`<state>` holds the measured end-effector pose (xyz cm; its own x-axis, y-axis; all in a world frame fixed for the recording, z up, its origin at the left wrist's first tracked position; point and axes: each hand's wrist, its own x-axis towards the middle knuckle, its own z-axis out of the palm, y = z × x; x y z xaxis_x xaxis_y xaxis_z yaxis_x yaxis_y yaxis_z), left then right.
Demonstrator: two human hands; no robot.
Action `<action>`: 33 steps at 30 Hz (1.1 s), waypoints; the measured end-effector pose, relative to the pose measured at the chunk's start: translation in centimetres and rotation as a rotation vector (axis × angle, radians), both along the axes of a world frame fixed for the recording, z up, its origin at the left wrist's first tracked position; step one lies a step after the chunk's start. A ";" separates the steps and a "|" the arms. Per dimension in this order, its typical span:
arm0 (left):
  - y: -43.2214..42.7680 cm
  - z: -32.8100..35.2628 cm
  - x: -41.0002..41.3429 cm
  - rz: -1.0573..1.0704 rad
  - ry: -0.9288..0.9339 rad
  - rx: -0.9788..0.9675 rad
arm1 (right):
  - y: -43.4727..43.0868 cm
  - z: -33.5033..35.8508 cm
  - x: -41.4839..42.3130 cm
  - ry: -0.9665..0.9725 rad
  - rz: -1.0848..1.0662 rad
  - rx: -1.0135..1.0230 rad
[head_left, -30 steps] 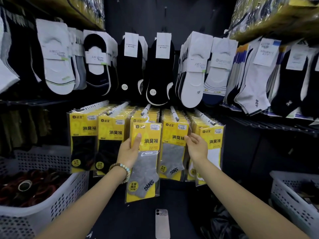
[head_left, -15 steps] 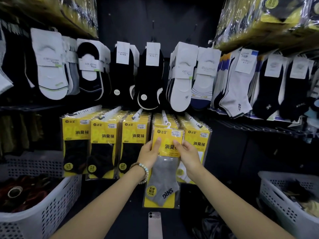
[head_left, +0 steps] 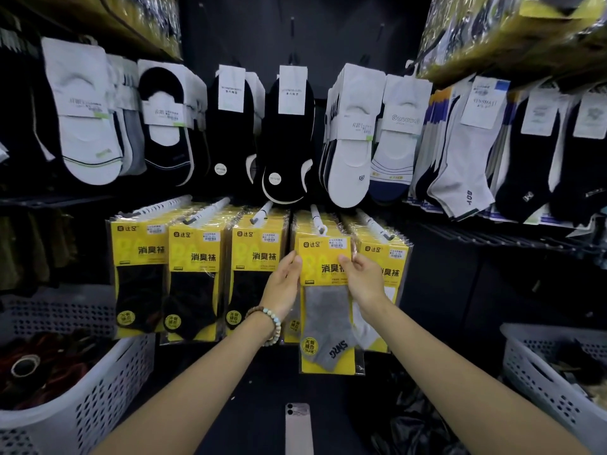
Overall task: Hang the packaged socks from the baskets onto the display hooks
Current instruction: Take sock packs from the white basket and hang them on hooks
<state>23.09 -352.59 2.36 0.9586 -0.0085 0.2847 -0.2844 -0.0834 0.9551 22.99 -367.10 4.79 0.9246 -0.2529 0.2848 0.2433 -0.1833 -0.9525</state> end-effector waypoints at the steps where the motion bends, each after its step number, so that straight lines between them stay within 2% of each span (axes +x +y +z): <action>1: 0.1 -0.2 0.2 0.012 0.004 -0.007 | 0.2 -0.1 0.3 0.002 0.001 -0.015; 18: 1.0 -0.9 2.4 0.079 -0.039 0.069 | 2.3 -1.4 4.5 0.067 -0.133 0.006; 23: 2.0 -1.9 0.8 0.081 -0.037 0.134 | 1.8 -2.2 2.4 0.066 -0.024 -0.010; 27: 3.4 -3.0 -1.6 0.112 -0.049 0.264 | 0.9 -3.2 -0.4 0.101 0.055 -0.028; 33: 6.4 -8.0 -6.8 0.089 -0.014 0.446 | -0.9 -8.3 -5.3 0.185 0.174 -0.236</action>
<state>16.31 -346.23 -5.63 0.9573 -0.0510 0.2845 -0.2698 -0.5105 0.8165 17.70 -368.03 -3.53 0.9895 -0.0334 0.1405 0.1179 -0.3750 -0.9195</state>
